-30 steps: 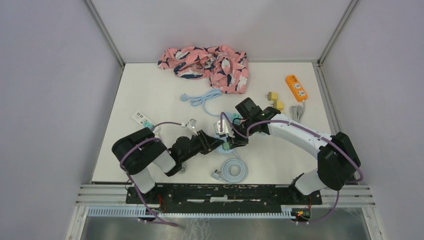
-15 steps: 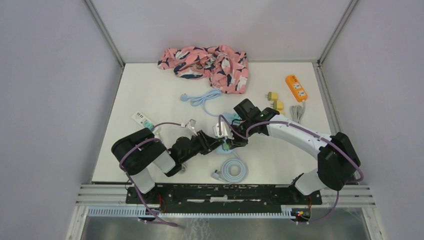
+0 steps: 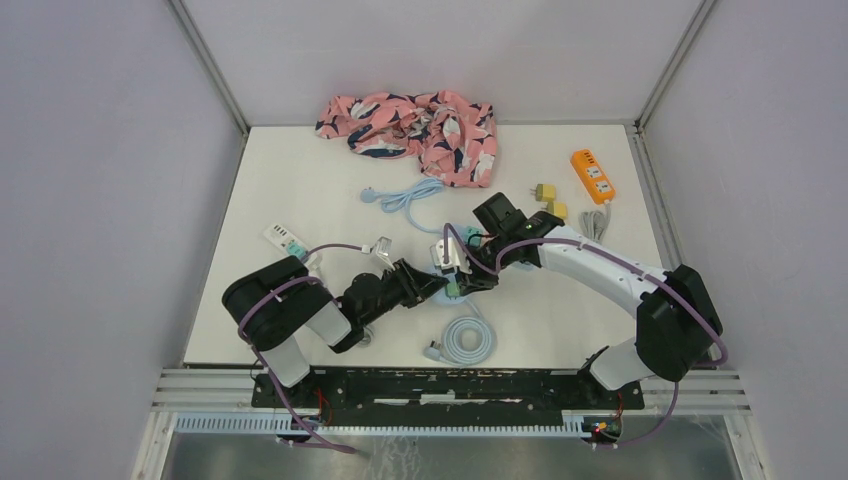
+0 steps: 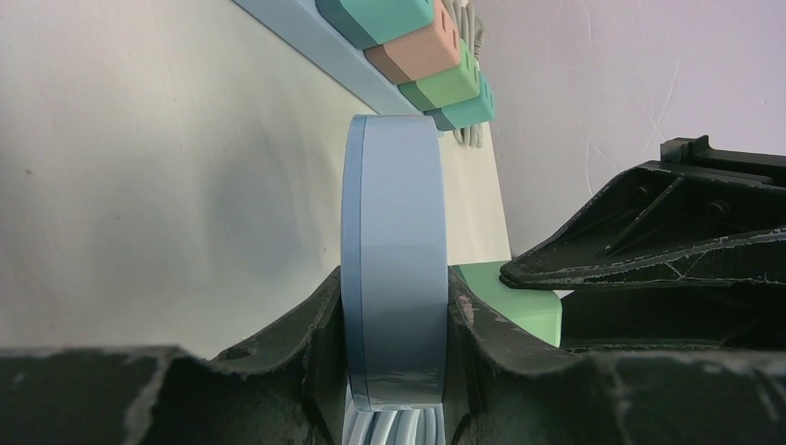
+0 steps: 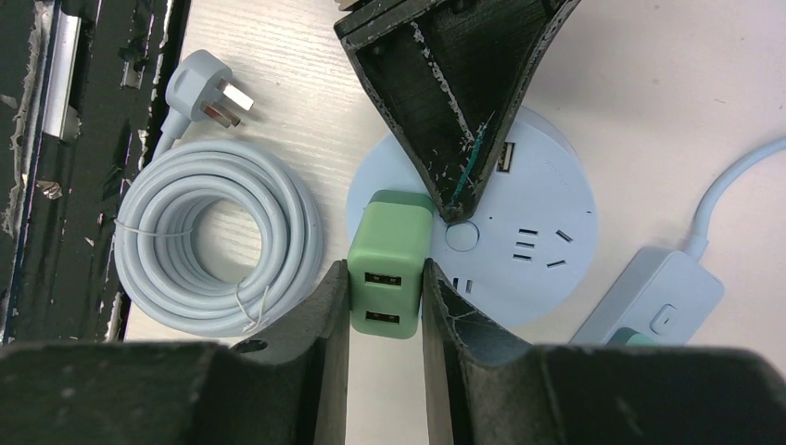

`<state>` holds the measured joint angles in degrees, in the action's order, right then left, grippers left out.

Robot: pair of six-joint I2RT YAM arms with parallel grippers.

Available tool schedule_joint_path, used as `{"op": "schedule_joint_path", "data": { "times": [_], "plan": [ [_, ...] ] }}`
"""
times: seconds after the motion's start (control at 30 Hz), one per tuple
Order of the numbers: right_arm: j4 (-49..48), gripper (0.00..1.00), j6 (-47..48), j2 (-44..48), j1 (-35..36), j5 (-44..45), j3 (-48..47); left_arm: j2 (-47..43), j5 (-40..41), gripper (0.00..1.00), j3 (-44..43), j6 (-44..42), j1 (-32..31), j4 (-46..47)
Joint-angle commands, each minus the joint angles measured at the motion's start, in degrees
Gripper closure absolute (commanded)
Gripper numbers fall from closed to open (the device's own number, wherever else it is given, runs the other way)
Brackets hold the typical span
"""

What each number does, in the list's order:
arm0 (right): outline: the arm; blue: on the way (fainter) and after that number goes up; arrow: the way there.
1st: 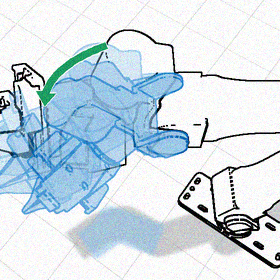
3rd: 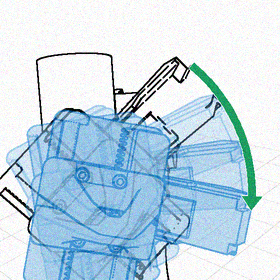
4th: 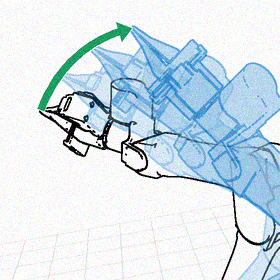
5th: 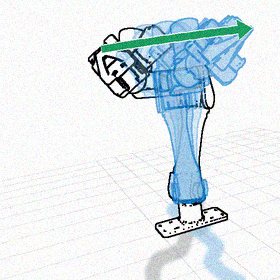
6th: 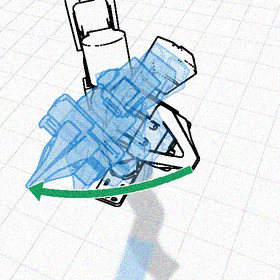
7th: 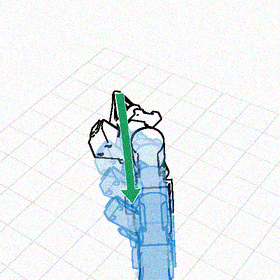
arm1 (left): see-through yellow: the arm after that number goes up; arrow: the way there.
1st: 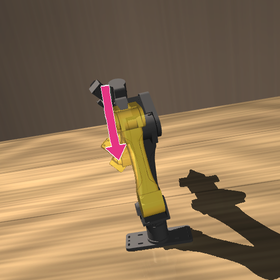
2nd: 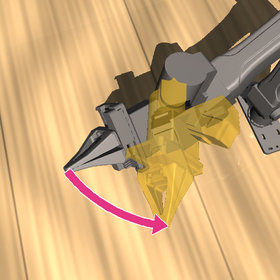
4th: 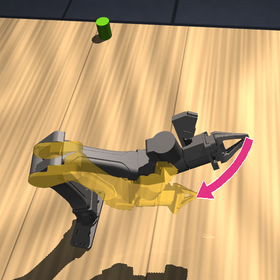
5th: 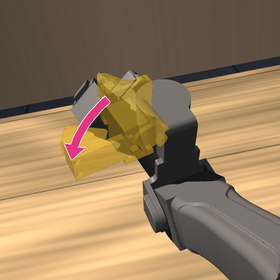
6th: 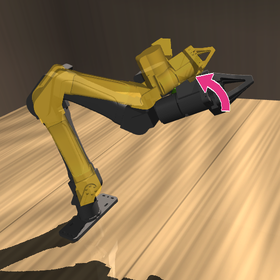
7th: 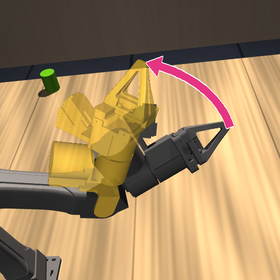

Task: Pull the plug off the socket
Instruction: Remove the plug from the socket.

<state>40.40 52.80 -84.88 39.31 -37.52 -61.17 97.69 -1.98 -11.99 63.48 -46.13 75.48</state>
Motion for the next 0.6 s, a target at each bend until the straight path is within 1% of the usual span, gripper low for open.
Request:
{"op": "schedule_joint_path", "data": {
  "times": [0.0, 0.2, 0.57],
  "plan": [
    [10.5, 1.00, -1.2, 4.5, -2.4, -1.5, -2.8, 0.1, 9.6, 0.97, 2.3, -2.0, 2.0, -5.4],
    [11.0, 1.00, 0.6, 6.0, -3.0, -2.5, -1.9, 0.9, 9.6, 0.97, 2.0, -1.4, 2.0, -6.1],
    [14.1, 1.00, 3.5, 5.8, -3.0, -4.1, -2.8, 0.9, 10.5, 0.97, 1.9, -1.3, 1.9, -7.6]
  ]
}}
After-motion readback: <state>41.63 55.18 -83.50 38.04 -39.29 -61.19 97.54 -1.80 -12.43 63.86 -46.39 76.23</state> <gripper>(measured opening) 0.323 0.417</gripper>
